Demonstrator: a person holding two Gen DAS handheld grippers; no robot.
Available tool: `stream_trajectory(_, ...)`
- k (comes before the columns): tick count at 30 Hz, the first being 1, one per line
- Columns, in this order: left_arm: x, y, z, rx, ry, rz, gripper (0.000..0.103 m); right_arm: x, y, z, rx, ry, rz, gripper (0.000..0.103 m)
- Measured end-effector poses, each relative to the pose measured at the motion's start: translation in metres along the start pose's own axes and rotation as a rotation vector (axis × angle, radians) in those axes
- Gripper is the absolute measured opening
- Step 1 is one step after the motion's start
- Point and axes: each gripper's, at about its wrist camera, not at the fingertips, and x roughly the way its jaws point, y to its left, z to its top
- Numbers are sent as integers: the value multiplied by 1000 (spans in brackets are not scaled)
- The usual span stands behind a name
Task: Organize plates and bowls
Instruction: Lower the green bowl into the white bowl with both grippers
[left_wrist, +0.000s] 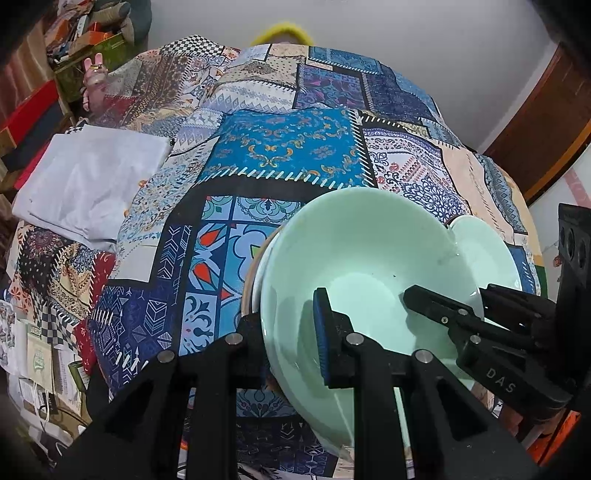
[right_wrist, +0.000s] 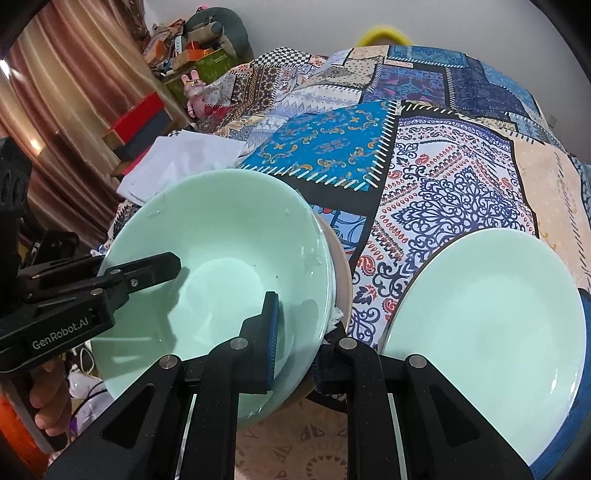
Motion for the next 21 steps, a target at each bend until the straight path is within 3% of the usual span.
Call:
stream_trajectory(5, 2, -1, 0, 9, 3, 2, 20, -3, 2, 1, -13, 3, 0, 17)
stream_trajectory(13, 4, -7, -1, 40, -1, 39, 20, -13, 9, -2, -60, -24, -69, 18)
stream_trajectory(21, -1, -6, 1, 18, 9, 7, 25, -17, 0, -4, -32, -35, -63, 21)
